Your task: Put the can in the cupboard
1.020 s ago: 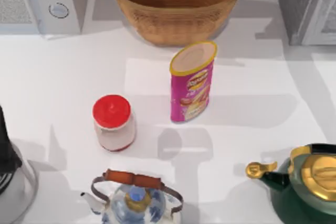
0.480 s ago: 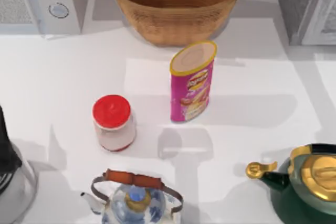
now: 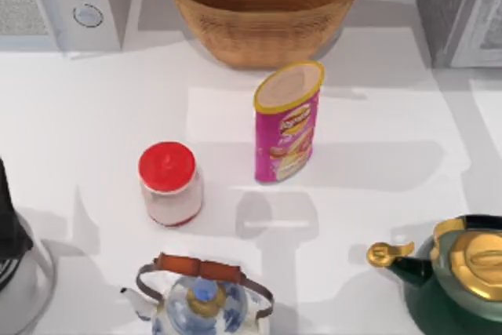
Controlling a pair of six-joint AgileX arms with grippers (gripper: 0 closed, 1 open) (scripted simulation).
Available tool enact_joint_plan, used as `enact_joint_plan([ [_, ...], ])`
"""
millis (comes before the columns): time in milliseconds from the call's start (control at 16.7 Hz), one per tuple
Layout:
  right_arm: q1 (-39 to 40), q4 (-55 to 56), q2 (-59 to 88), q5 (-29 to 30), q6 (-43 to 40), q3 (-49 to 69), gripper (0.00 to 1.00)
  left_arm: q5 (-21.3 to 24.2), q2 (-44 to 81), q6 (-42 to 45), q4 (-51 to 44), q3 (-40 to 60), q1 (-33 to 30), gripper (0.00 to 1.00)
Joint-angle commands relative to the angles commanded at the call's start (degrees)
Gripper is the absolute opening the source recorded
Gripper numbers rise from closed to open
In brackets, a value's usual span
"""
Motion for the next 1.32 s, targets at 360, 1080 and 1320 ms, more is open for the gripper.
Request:
enact_joint_plan([
  [360, 0.0, -0.02, 0.05, -0.01, 0.0, 0.06, 0.15, 0.0, 0.0, 0.0, 0.0, 0.0, 0.0, 1.0],
  [1080, 0.0, -0.02, 0.05, -0.01, 0.0, 0.06, 1.0, 0.0, 0.0, 0.0, 0.0, 0.0, 0.0, 1.0],
  [1320, 0.0, -0.02, 0.05, -0.01, 0.0, 0.06, 1.0, 0.0, 0.0, 0.0, 0.0, 0.0, 0.0, 1.0],
])
